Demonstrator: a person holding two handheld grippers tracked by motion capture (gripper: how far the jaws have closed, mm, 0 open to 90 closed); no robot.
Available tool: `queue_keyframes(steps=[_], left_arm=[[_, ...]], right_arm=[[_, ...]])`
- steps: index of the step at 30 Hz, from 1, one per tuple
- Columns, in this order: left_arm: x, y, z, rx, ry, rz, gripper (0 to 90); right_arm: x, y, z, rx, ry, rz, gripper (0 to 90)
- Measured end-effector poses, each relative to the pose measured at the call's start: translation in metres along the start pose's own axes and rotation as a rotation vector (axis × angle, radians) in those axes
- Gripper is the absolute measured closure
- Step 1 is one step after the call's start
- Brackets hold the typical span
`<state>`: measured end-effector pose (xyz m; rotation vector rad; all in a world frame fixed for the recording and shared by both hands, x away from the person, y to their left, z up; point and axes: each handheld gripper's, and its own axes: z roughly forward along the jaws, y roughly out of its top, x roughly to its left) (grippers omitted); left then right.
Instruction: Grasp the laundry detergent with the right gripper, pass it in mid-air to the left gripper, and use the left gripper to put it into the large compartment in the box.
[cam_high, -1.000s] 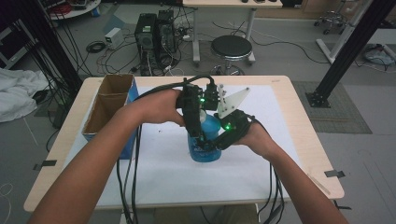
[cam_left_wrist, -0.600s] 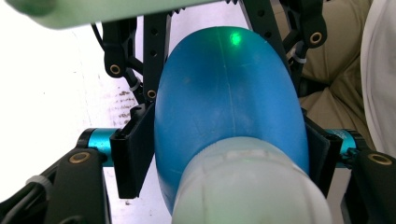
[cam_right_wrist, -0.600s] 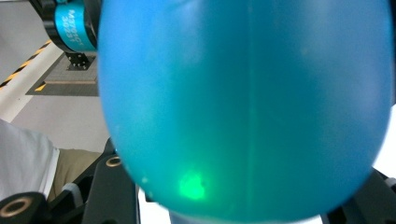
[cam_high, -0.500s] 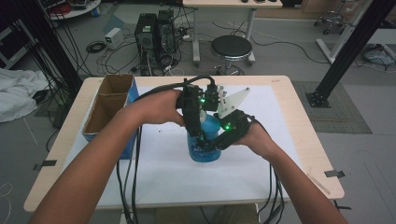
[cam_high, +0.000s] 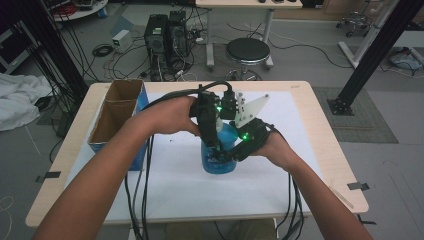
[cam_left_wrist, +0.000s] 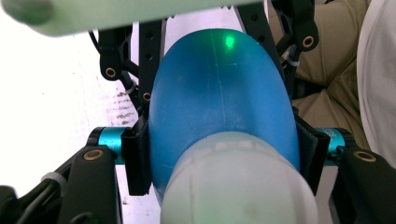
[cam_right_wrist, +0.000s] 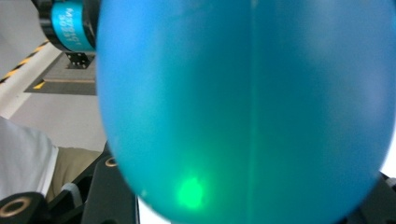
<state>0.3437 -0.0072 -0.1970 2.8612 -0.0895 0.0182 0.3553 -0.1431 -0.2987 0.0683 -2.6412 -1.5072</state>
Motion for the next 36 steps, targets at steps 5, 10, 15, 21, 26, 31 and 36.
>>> queue_keyframes(steps=[5, 10, 15, 21, 26, 31, 36], left_arm=[[0.000, 0.003, -0.004, 0.020, -0.008, -0.021, 37.5], [0.000, 0.001, -0.012, 0.017, 0.010, -0.040, 37.5], [0.003, -0.006, -0.018, 0.014, 0.031, -0.066, 37.5], [0.003, -0.013, -0.019, 0.028, 0.043, -0.089, 37.5], [0.006, -0.017, -0.021, 0.030, 0.050, -0.111, 37.5], [0.010, -0.021, -0.020, 0.041, 0.072, -0.140, 37.4], [0.013, -0.023, -0.021, 0.044, 0.085, -0.166, 37.4]], right_arm=[[0.002, 0.002, -0.007, 0.021, -0.036, 0.002, 29.1], [0.002, -0.004, -0.016, 0.063, -0.068, 0.023, 21.7], [0.007, -0.009, -0.026, 0.097, -0.111, 0.025, 11.6], [0.010, -0.015, -0.036, 0.133, -0.143, 0.064, 11.6], [0.011, -0.020, -0.042, 0.174, -0.160, 0.091, 11.6], [0.013, -0.027, -0.053, 0.231, -0.176, 0.117, 11.5], [0.016, -0.030, -0.057, 0.343, -0.205, 0.124, 0.6]])
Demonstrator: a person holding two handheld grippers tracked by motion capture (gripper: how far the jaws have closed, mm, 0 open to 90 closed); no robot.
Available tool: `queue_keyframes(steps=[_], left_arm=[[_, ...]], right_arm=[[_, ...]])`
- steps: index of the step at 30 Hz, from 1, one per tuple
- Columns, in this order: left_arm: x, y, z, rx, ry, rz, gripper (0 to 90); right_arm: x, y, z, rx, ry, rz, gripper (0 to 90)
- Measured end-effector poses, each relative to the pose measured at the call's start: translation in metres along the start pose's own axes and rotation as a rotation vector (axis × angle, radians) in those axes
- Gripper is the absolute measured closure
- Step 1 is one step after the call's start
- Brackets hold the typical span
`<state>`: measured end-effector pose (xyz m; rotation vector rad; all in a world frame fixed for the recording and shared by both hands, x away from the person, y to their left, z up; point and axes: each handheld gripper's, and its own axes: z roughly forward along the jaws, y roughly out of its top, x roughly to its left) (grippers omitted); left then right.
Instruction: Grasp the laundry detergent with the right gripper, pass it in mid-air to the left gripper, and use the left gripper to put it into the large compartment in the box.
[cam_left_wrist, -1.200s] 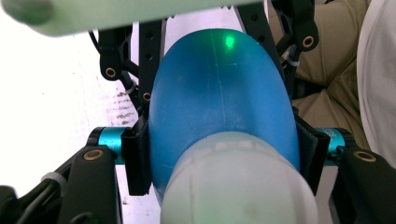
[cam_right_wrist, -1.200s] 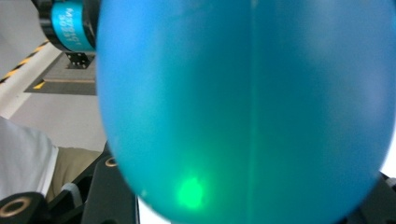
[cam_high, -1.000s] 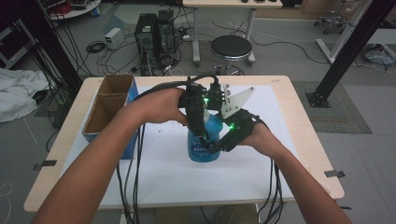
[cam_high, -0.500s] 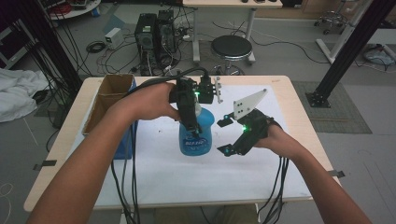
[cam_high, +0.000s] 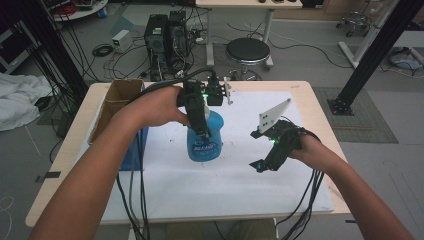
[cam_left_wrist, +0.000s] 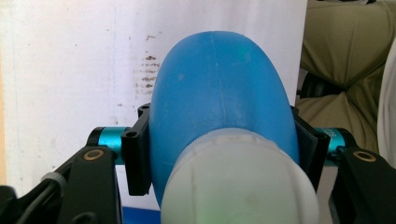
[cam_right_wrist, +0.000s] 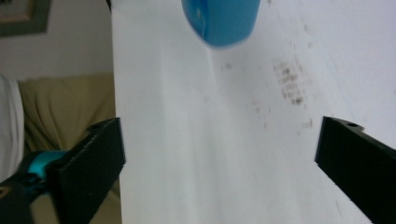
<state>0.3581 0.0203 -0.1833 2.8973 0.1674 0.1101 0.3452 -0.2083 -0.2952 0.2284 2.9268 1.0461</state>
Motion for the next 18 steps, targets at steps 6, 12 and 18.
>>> queue_keyframes(steps=[6, 12, 18], left_arm=[[0.006, -0.002, 0.000, 0.008, 0.019, -0.056, 37.4], [0.015, -0.003, -0.006, 0.013, 0.043, -0.207, 37.4], [0.022, -0.007, -0.020, -0.015, 0.092, -0.329, 37.4]], right_arm=[[0.000, -0.011, -0.008, 0.093, -0.018, 0.020, 0.7], [-0.005, -0.023, -0.026, 0.228, -0.062, 0.046, 0.8], [-0.005, -0.030, -0.047, 0.295, -0.094, 0.019, 0.9]])
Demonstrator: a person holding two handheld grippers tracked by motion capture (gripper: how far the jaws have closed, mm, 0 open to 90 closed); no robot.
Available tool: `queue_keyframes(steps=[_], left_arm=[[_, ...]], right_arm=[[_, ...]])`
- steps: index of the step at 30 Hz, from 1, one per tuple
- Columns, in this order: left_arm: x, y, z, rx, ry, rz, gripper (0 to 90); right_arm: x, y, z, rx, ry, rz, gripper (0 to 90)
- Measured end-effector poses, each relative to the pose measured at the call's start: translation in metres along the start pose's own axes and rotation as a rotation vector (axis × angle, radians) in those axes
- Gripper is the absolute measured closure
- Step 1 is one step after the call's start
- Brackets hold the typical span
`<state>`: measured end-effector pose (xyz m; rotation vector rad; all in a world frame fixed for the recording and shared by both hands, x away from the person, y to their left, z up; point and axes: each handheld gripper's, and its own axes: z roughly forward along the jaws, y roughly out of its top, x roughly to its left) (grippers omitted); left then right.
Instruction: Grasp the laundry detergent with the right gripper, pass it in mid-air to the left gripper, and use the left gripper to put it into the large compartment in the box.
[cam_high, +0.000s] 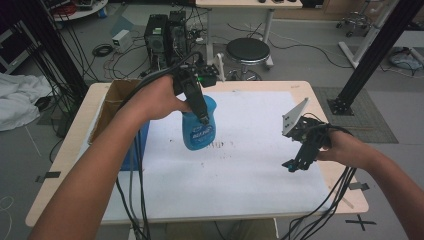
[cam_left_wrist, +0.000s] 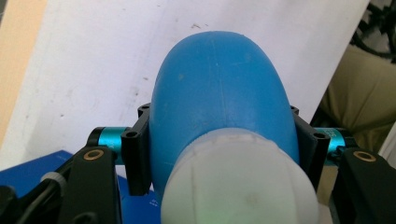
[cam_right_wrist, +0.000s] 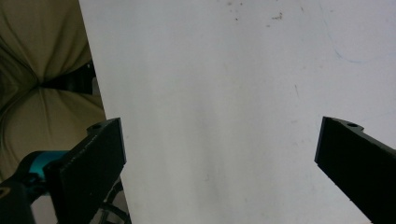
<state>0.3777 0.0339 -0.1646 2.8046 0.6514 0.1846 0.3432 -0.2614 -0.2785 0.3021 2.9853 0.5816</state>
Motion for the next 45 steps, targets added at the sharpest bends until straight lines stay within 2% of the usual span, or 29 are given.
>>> queue_keyframes(steps=[4, 9, 14, 19, 23, 26, 30, 33, 36, 39, 40, 42, 45], left_arm=[[0.005, 0.000, -0.010, -0.002, 0.015, -0.047, 37.4], [0.008, -0.001, -0.020, 0.000, 0.030, -0.080, 37.4], [0.013, -0.007, -0.034, -0.011, 0.042, -0.132, 37.4], [0.020, -0.017, -0.052, -0.032, 0.063, -0.193, 37.5], [0.027, -0.026, -0.064, -0.032, 0.089, -0.238, 37.4], [0.034, -0.035, -0.072, -0.032, 0.091, -0.270, 37.4], [0.043, -0.049, -0.084, -0.042, 0.112, -0.297, 37.5], [0.046, -0.058, -0.094, -0.045, 0.119, -0.296, 37.5], [0.051, -0.069, -0.106, -0.064, 0.126, -0.311, 37.5], [0.055, -0.080, -0.115, -0.068, 0.136, -0.306, 37.5], [0.055, -0.080, -0.115, -0.068, 0.136, -0.306, 37.5], [0.061, -0.092, -0.118, -0.065, 0.134, -0.285, 37.5], [0.067, -0.103, -0.118, -0.054, 0.128, -0.276, 37.5]], right_arm=[[-0.003, -0.005, -0.008, -0.001, -0.007, 0.005, 0.9], [-0.005, -0.005, -0.012, -0.015, -0.027, 0.010, 0.9], [-0.006, -0.005, -0.013, -0.016, -0.020, 0.003, 0.9], [-0.007, -0.004, -0.016, -0.024, -0.017, -0.001, 0.9], [-0.009, -0.004, -0.019, -0.028, -0.016, 0.001, 0.9], [-0.010, -0.006, -0.022, -0.028, -0.015, 0.005, 0.9], [-0.011, -0.011, -0.025, -0.030, -0.021, 0.015, 0.9], [-0.013, -0.016, -0.028, -0.031, -0.028, 0.019, 0.9], [-0.014, -0.020, -0.030, -0.039, -0.036, 0.032, 0.9], [-0.015, -0.022, -0.031, -0.040, -0.040, 0.038, 0.9], [-0.015, -0.023, -0.031, -0.039, -0.041, 0.038, 0.9], [-0.016, -0.023, -0.031, -0.037, -0.039, 0.040, 0.9], [-0.016, -0.024, -0.031, -0.038, -0.040, 0.042, 0.9]])
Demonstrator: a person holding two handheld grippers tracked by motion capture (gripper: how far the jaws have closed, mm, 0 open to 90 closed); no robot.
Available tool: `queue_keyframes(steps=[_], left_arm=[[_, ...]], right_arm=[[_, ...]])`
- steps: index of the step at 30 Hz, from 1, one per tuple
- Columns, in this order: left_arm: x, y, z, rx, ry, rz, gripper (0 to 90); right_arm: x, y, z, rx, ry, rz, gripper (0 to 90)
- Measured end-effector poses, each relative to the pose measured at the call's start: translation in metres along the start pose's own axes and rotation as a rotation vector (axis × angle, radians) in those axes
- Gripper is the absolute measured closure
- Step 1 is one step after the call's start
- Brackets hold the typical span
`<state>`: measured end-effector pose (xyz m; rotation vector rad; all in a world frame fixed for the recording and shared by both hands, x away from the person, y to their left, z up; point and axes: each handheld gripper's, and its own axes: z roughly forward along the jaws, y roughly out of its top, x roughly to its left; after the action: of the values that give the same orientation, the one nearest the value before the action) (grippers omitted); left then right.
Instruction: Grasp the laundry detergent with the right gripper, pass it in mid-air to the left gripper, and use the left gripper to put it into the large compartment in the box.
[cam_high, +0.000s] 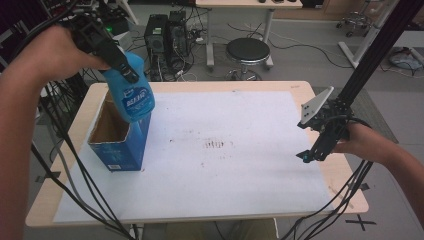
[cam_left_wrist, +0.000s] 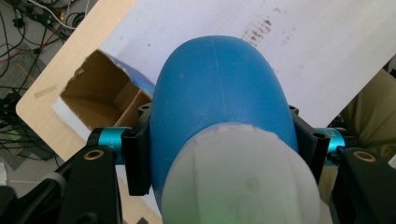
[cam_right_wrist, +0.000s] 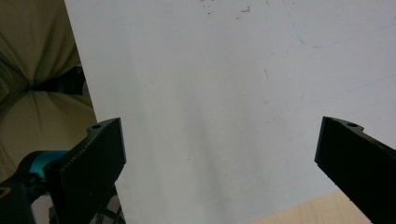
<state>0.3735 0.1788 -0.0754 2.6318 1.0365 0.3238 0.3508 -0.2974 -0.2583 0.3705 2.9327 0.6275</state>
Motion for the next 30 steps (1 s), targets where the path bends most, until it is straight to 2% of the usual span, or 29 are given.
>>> queue_keyframes(steps=[6, 9, 13, 17, 23, 30], left_arm=[[0.016, -0.015, -0.003, -0.001, 0.010, 0.015, 37.5], [0.023, -0.022, -0.007, -0.020, 0.012, 0.018, 37.5], [0.031, -0.029, -0.006, -0.018, 0.034, 0.028, 37.5], [0.036, -0.032, 0.002, 0.007, 0.057, 0.054, 37.5], [0.045, -0.038, 0.015, 0.030, 0.050, 0.071, 37.6], [0.054, -0.044, 0.028, 0.038, 0.045, 0.058, 37.6]], right_arm=[[-0.001, -0.002, -0.001, 0.001, -0.006, 0.013, 0.9], [-0.002, -0.003, -0.001, 0.004, -0.009, 0.017, 0.9], [-0.003, -0.003, -0.001, 0.003, -0.011, 0.024, 0.9], [-0.003, -0.002, 0.000, 0.004, -0.011, 0.023, 0.9], [-0.003, -0.002, 0.000, 0.007, -0.015, 0.033, 0.9], [-0.005, 0.000, 0.002, 0.013, -0.014, 0.035, 0.9]])
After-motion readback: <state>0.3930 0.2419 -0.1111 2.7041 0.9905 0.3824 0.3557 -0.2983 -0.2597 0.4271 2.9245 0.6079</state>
